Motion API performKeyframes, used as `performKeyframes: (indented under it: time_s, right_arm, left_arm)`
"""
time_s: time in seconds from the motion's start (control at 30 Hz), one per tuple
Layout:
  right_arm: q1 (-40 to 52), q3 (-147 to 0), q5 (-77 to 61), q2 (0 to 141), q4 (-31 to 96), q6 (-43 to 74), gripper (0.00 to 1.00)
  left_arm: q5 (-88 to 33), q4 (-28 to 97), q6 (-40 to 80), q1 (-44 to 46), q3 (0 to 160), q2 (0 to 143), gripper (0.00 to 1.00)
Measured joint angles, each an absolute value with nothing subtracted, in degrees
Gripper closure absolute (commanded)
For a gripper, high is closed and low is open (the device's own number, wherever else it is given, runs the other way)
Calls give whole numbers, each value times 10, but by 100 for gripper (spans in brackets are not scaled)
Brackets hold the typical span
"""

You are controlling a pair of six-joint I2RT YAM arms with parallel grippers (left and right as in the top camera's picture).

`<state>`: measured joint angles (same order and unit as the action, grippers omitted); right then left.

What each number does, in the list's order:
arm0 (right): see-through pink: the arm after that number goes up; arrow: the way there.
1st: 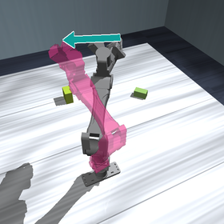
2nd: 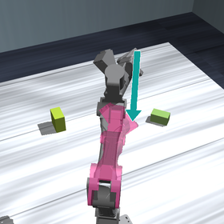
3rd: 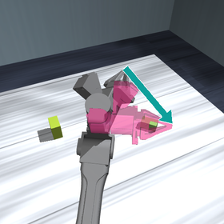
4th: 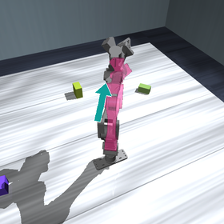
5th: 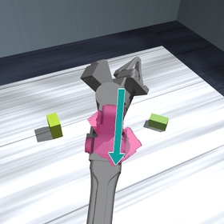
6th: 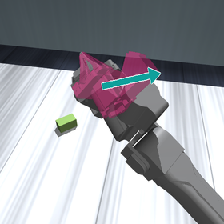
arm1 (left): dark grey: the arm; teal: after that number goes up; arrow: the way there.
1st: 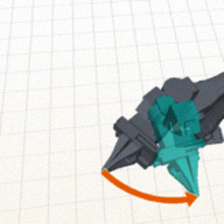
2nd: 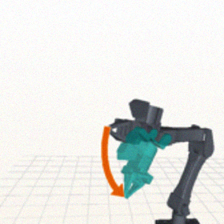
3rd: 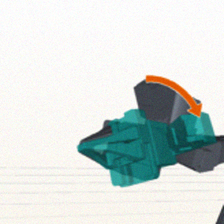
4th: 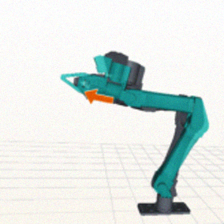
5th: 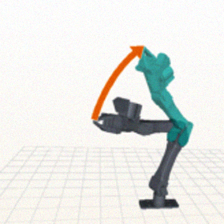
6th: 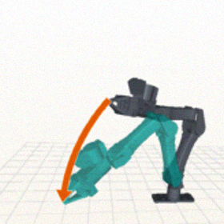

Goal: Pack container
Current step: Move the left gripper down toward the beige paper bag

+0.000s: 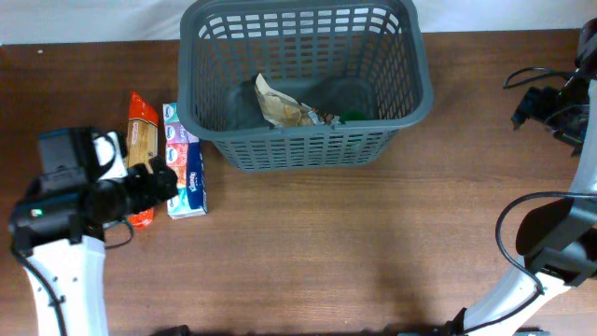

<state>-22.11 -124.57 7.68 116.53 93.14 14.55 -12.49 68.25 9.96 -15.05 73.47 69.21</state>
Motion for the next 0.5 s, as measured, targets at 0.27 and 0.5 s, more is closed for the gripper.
performKeyframes:
  time_s: [0.27,0.5]
  right_arm:
    - [-221,-1246,77,1165,929,145,1]
    - [-221,-1246,77,1165,929,145,1]
  left_arm:
    - [-190,676,21,-173,735,799,2]
    - [-194,629,-7,-173,735,889,0]
